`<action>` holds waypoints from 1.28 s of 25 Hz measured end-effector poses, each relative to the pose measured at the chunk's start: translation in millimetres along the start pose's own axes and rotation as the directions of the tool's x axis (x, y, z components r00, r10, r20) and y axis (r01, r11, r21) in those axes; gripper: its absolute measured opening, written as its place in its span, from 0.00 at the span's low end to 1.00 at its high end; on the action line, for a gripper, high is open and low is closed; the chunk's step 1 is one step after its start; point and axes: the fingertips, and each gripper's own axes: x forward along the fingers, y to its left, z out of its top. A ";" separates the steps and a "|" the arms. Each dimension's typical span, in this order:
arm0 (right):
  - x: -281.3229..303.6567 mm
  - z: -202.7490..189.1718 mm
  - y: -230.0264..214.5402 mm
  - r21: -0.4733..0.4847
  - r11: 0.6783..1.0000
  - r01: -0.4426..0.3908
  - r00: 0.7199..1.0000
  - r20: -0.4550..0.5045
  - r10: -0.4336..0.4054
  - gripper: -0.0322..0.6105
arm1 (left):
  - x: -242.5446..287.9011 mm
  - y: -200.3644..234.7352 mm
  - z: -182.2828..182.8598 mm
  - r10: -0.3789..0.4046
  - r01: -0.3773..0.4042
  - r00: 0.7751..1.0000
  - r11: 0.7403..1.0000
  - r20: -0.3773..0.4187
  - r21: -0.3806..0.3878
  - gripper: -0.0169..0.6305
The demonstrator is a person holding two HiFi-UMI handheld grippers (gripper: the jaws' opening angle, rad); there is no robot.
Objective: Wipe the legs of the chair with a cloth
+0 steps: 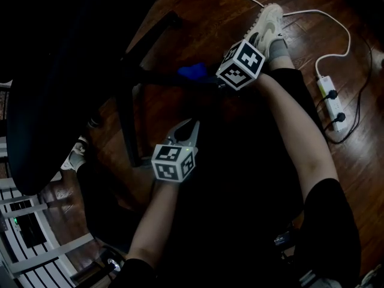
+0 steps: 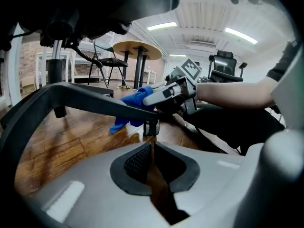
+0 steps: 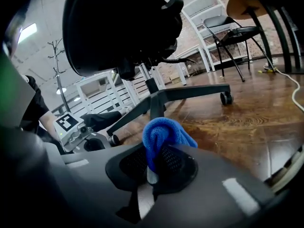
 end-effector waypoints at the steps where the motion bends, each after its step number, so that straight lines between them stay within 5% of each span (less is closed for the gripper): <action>1: -3.7 -3.7 -1.0 0.022 1.000 0.002 1.000 0.006 -0.002 0.12 | 1.3 -2.0 2.3 -0.003 0.003 1.000 1.000 0.003 0.003 0.06; 15: -21.8 -23.6 -8.7 0.190 0.982 0.015 0.999 0.038 -0.023 0.12 | -18.9 -2.2 11.6 0.005 -0.005 0.999 1.000 0.041 -0.007 0.06; 20: -34.3 -38.6 2.6 0.341 0.937 -0.072 0.997 -0.002 0.077 0.12 | -27.6 5.4 1.6 0.015 -0.015 0.999 1.000 0.031 -0.020 0.06; 24: -50.2 -15.0 26.7 0.286 0.945 -0.161 0.985 0.112 0.135 0.12 | -34.0 13.4 7.2 0.028 -0.026 0.998 0.999 0.064 -0.035 0.06; 28: -61.6 32.9 79.8 0.162 0.945 -0.283 0.912 0.351 0.213 0.12 | -55.1 24.6 25.3 0.047 -0.042 0.987 0.998 0.153 -0.036 0.06; 30: -62.8 50.2 114.1 0.059 0.965 -0.256 0.885 0.416 0.209 0.12 | -70.7 29.4 32.4 0.055 -0.053 0.980 0.998 0.193 -0.019 0.06; 32: -57.8 56.7 149.1 -0.063 0.982 -0.177 0.888 0.420 0.187 0.12 | -89.0 33.7 40.3 0.066 -0.071 0.969 0.997 0.237 0.010 0.06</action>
